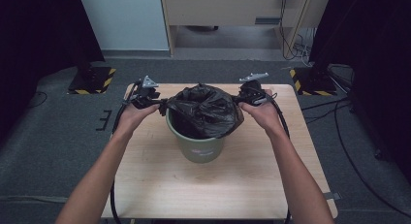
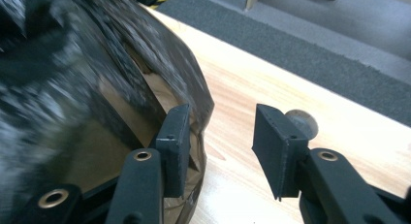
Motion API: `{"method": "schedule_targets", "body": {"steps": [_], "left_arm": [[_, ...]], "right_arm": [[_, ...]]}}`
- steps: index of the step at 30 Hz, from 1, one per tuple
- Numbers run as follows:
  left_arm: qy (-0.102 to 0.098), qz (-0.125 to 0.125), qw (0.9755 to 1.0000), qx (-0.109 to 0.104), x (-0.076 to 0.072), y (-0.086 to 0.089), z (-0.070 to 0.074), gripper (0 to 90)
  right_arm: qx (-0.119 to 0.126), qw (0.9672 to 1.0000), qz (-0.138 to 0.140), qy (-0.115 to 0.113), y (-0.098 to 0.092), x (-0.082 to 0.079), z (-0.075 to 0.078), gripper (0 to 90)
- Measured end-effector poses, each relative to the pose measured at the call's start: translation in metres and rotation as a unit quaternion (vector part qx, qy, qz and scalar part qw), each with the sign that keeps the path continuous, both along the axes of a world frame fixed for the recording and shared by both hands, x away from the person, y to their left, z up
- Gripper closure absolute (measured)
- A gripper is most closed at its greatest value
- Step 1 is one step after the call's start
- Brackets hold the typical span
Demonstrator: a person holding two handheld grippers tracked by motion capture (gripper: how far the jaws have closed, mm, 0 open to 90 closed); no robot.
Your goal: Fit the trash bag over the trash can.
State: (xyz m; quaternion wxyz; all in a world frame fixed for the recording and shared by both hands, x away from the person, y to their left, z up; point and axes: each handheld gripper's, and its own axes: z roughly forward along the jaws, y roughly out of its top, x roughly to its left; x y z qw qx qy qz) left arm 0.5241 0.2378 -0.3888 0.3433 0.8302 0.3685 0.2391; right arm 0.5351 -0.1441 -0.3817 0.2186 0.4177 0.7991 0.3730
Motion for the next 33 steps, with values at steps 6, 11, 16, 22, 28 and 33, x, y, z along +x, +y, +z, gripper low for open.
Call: {"method": "schedule_targets", "body": {"steps": [6,11,16,22,28,33], "left_arm": [[-0.018,-0.005,0.9998,-0.007,-0.007,0.005,0.015,54.6],[-0.032,-0.003,0.9993,-0.017,-0.017,0.011,0.026,54.2],[-0.035,-0.003,0.9992,-0.016,-0.029,0.016,0.032,52.7],[-0.040,-0.018,0.9990,-0.014,-0.049,0.019,0.028,50.3],[-0.039,-0.023,0.9988,-0.019,-0.057,0.025,0.017,46.5],[-0.032,-0.030,0.9989,-0.018,-0.056,0.028,0.010,43.7]], "right_arm": [[0.008,0.9999,-0.006,-0.009,-0.006,-0.006,0.011,55.9],[0.014,0.9997,-0.011,-0.017,-0.015,-0.016,0.021,56.4],[0.010,0.9996,-0.007,-0.024,-0.025,-0.032,0.032,56.4],[0.012,0.9995,0.007,-0.027,-0.039,-0.062,0.027,57.0],[0.021,0.9991,0.029,-0.023,-0.048,-0.085,0.011,57.0],[0.001,0.9978,0.063,-0.017,-0.048,-0.097,-0.006,53.4]]}}
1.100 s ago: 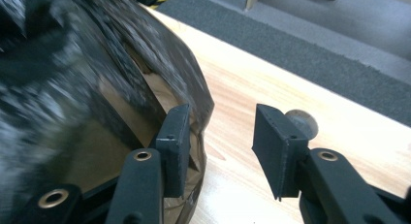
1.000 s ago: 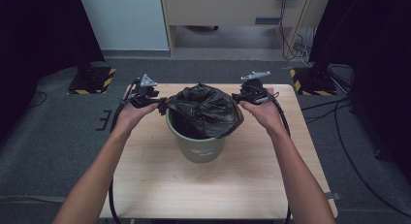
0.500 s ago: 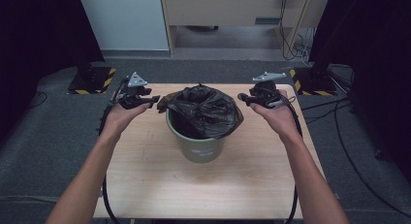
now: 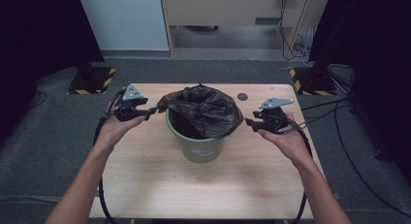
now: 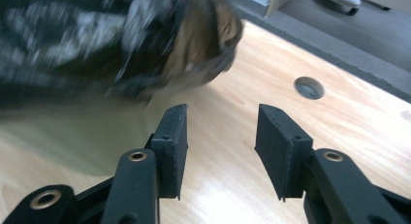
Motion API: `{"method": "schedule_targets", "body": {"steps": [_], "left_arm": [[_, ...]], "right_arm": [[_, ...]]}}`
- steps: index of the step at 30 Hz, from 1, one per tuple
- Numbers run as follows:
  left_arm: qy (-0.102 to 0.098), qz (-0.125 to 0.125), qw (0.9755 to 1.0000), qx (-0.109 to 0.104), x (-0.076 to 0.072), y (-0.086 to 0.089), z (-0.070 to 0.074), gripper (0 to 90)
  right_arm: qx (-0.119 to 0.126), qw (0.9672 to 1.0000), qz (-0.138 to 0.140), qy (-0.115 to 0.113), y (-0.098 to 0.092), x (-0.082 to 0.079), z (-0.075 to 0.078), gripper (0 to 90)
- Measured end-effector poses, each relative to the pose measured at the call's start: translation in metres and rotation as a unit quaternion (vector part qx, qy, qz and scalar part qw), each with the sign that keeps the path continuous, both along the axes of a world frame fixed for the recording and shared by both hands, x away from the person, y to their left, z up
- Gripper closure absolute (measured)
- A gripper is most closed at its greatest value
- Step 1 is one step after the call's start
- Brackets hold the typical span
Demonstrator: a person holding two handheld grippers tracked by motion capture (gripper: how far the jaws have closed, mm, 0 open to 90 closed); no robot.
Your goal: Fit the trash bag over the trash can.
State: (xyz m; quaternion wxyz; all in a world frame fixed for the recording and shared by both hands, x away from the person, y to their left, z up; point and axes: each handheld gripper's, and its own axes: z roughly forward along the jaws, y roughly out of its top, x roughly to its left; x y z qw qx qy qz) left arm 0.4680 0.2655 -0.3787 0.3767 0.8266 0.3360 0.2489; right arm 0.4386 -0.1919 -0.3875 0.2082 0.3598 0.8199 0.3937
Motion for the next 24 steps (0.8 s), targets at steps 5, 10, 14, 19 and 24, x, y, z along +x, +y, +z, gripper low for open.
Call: {"method": "schedule_targets", "body": {"steps": [5,10,14,19,24], "left_arm": [[0.010,-0.015,0.9997,0.019,0.000,-0.006,-0.008,42.5],[0.011,-0.034,0.9991,0.022,-0.002,-0.014,-0.012,41.5],[0.003,-0.047,0.9986,0.023,-0.003,-0.018,-0.011,40.1],[-0.004,-0.066,0.9976,0.019,-0.006,-0.023,-0.011,42.4],[-0.004,-0.075,0.9971,0.012,-0.011,-0.026,-0.011,58.9]], "right_arm": [[-0.020,0.9989,0.041,-0.014,0.012,-0.005,-0.005,42.3],[-0.028,0.9960,0.074,-0.041,0.027,-0.006,0.000,37.4],[-0.042,0.9941,0.082,-0.056,0.033,-0.005,0.002,37.4],[-0.046,0.9908,0.107,-0.068,0.035,-0.008,0.003,49.1],[-0.031,0.9891,0.131,-0.060,0.035,-0.013,0.001,68.4]]}}
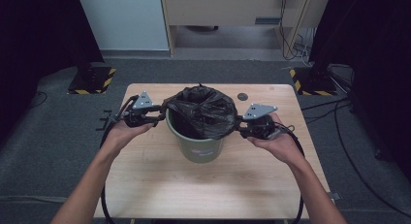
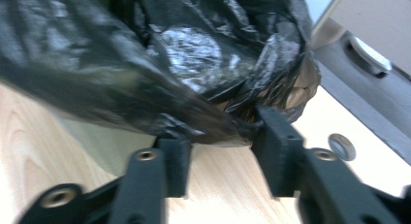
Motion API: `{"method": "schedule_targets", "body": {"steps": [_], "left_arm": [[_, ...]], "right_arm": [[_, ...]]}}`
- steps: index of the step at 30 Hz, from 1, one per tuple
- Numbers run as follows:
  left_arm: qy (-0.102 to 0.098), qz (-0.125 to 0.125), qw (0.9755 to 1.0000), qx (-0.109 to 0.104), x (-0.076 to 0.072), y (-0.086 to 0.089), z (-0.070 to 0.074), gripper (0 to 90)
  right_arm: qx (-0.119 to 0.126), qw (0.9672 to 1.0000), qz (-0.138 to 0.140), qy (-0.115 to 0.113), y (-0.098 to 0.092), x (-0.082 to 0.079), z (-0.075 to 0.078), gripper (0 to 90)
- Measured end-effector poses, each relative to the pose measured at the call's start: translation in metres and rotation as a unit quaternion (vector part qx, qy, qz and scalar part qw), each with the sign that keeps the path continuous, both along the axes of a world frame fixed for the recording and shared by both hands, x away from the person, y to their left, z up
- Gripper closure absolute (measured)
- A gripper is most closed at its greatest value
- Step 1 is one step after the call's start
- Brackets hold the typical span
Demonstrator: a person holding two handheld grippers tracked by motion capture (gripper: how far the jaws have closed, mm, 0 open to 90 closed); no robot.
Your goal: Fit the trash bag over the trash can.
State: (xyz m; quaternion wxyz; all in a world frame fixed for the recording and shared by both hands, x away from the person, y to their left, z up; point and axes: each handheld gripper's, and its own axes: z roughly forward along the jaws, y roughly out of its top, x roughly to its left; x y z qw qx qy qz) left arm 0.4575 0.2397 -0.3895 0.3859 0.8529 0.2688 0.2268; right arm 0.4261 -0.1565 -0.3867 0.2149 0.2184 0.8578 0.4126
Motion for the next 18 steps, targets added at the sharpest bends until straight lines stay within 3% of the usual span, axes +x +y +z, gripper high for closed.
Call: {"method": "schedule_targets", "body": {"steps": [4,6,9,10,11,18], "left_arm": [[-0.005,-0.023,0.9997,0.007,-0.003,-0.010,0.000,69.9],[-0.004,-0.020,0.9996,0.019,-0.004,-0.015,0.000,74.3],[0.000,-0.012,0.9999,0.008,-0.004,-0.019,-0.001,75.4],[0.000,-0.015,0.9998,0.015,-0.004,-0.020,0.000,75.4],[0.001,-0.012,0.9999,0.006,-0.003,-0.023,-0.002,75.6],[0.001,0.003,1.0000,0.000,0.013,-0.046,-0.003,75.1]], "right_arm": [[0.010,0.9998,0.013,0.008,0.000,-0.003,0.000,81.3],[0.014,0.9997,0.010,0.014,0.001,-0.004,0.001,84.5],[0.017,0.9996,0.001,0.022,-0.001,-0.002,0.002,85.4],[0.017,0.9996,-0.003,0.023,-0.002,-0.001,0.002,85.6],[0.019,0.9994,-0.010,0.026,-0.003,-0.001,0.002,85.8],[0.021,0.9972,-0.065,0.032,-0.017,0.014,0.005,86.4]]}}
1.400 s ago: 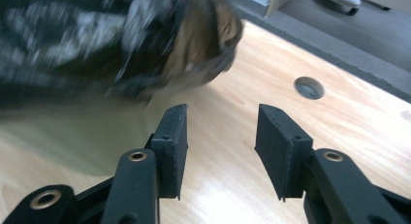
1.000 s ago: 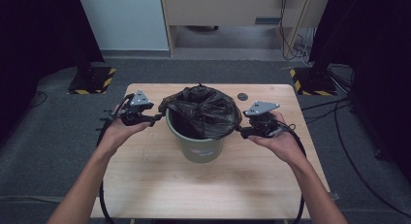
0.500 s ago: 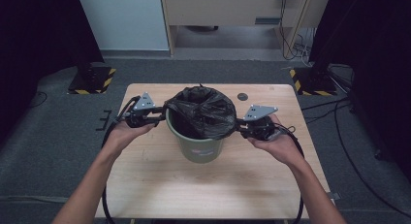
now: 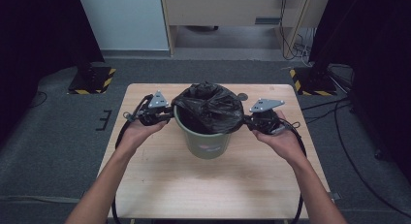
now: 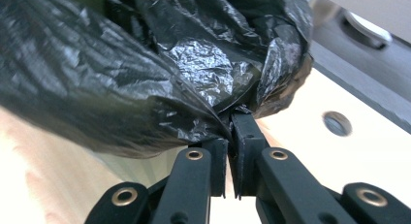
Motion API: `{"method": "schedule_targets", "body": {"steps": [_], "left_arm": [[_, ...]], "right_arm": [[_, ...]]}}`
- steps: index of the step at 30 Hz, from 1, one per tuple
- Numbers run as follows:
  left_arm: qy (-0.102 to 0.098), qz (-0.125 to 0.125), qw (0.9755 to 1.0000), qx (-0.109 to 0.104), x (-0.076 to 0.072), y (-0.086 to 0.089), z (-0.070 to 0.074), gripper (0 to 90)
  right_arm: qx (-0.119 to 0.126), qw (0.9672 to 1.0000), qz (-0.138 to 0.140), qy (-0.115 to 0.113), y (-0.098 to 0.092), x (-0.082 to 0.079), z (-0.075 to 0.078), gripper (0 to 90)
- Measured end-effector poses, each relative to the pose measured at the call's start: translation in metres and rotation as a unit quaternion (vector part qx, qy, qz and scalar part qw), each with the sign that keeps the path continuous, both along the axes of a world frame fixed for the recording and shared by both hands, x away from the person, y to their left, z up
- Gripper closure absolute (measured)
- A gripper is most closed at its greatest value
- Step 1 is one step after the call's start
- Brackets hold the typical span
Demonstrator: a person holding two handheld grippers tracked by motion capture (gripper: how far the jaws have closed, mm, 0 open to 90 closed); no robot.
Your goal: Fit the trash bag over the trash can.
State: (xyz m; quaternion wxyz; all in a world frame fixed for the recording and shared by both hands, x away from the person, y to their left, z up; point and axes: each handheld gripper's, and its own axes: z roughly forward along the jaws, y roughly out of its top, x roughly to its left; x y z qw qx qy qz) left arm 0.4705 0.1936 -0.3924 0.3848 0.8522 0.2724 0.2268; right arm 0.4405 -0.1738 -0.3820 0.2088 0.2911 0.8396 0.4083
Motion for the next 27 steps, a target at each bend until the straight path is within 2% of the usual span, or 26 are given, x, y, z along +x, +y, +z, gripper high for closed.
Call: {"method": "schedule_targets", "body": {"steps": [3,4,5,7,10,13,14,16,17,23,27], "left_arm": [[0.001,0.005,0.9999,-0.009,0.005,-0.004,-0.001,72.2],[0.000,0.003,1.0000,0.000,0.004,-0.003,0.000,71.7],[-0.003,0.004,1.0000,-0.001,0.003,-0.002,0.000,72.1],[0.000,0.005,1.0000,0.006,0.001,0.003,0.003,76.0],[-0.004,0.007,0.9999,-0.009,0.000,0.007,0.005,82.2],[-0.006,0.012,0.9998,-0.012,-0.002,0.008,0.007,87.5],[-0.009,0.010,0.9999,-0.003,-0.003,0.009,0.008,88.3],[-0.017,0.013,0.9997,-0.013,-0.004,0.009,0.008,89.4],[-0.027,0.011,0.9994,-0.018,-0.004,0.009,0.008,89.5],[-0.046,0.012,0.9982,-0.038,-0.009,0.011,0.012,89.5],[-0.043,0.001,0.9987,-0.027,-0.014,0.010,0.007,90.0]], "right_arm": [[0.009,0.9997,-0.022,0.005,-0.007,0.007,0.000,85.5],[0.010,0.9997,-0.023,0.004,-0.009,0.007,0.000,85.9],[0.011,0.9997,-0.024,0.002,-0.011,0.006,0.000,86.6],[0.018,0.9996,-0.023,-0.001,-0.015,0.005,0.000,87.3],[0.020,0.9995,-0.024,-0.003,-0.018,0.002,0.001,88.9],[0.023,0.9996,-0.018,-0.002,-0.020,-0.003,0.001,89.5],[0.025,0.9996,-0.015,-0.002,-0.021,-0.005,0.000,89.7],[0.026,0.9996,-0.013,0.003,-0.022,-0.008,-0.002,90.0],[0.028,0.9995,-0.010,0.006,-0.023,-0.009,-0.004,90.0],[0.020,0.9994,-0.007,0.026,-0.026,-0.010,-0.017,90.0],[0.013,0.9993,-0.009,0.035,-0.027,-0.009,-0.022,90.0]]}}
